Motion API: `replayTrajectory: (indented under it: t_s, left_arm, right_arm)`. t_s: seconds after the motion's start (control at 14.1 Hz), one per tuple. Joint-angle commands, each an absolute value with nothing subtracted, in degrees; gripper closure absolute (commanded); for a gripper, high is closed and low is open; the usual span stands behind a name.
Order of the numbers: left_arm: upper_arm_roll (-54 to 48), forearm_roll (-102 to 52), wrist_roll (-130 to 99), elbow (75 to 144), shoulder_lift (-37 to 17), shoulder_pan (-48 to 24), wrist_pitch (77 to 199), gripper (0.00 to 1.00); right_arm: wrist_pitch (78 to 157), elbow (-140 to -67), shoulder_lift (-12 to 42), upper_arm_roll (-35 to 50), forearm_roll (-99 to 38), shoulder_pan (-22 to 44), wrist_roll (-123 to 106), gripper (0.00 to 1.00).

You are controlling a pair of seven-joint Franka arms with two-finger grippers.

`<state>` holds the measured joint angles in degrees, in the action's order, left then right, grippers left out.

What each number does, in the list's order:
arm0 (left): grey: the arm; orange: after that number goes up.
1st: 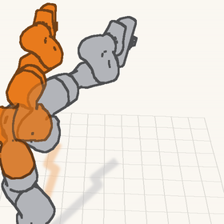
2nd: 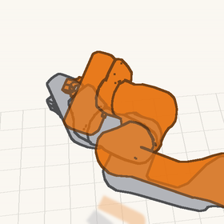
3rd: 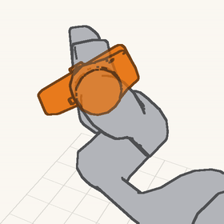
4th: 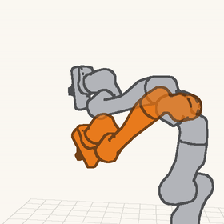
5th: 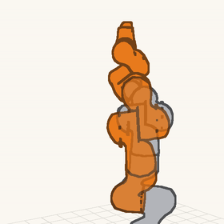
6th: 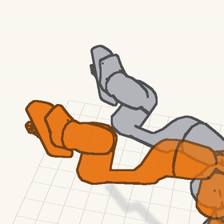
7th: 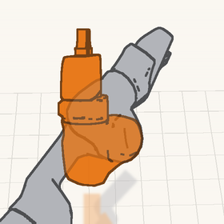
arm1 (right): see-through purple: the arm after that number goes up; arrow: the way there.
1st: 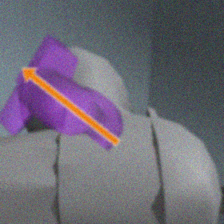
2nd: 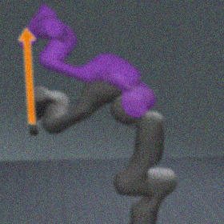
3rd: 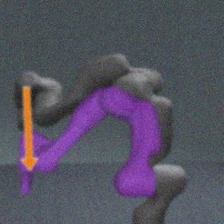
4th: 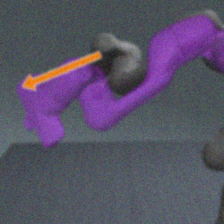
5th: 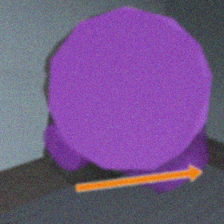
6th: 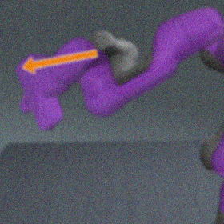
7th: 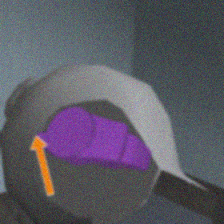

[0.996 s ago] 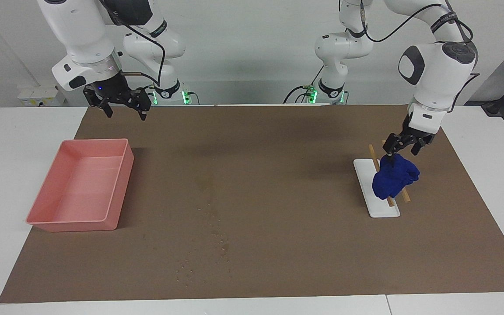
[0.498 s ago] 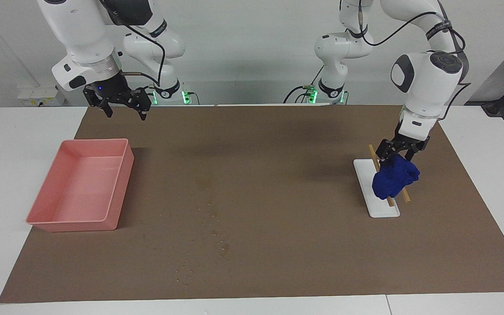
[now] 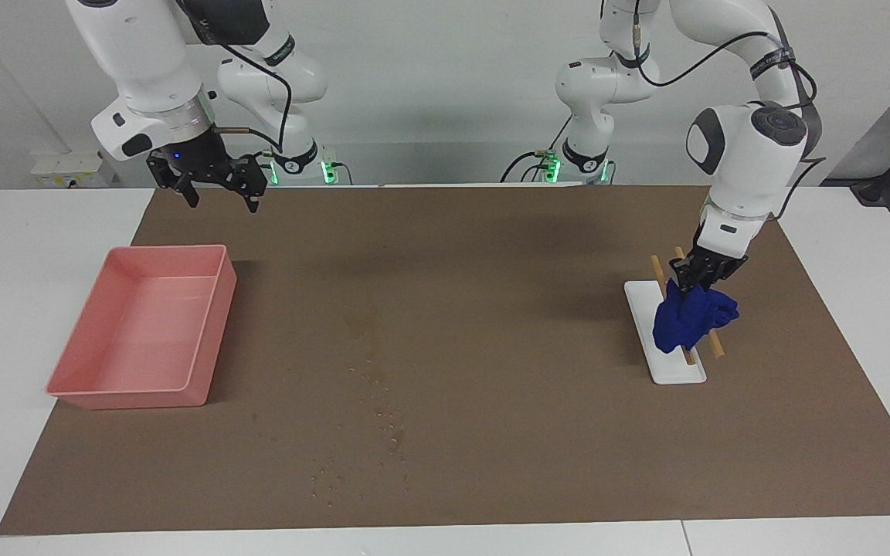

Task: Wipe water with towel using both arms
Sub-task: 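Lift the blue cloth with the left gripper toward the table center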

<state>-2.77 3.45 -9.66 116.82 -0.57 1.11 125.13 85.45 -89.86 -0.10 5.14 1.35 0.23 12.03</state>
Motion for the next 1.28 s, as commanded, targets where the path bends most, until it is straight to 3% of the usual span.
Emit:
replayTrajectory:
  t_s: [0.0,0.28,0.78,1.21]
  left_arm:
    - [-2.5,4.7,-10.2,113.4,-1.7,0.6,121.2,1.00]
    - [-2.9,4.0,-18.9,105.5,-4.4,-1.5,112.5,1.00]
    - [-3.1,-3.0,-46.6,103.8,-3.9,-13.0,110.9,1.00]
    - [-5.0,-9.7,-66.5,100.8,-2.6,-20.4,111.7,1.00]
  right_arm:
    - [85.2,-90.0,-0.4,5.5,1.3,-0.6,11.1,0.00]
    - [85.1,-90.0,-0.4,5.6,1.3,-0.5,10.8,0.00]
    - [88.6,-89.7,0.0,5.6,-1.4,-0.5,13.3,0.01]
    - [95.7,-89.2,1.6,6.2,-10.4,1.0,31.3,0.01]
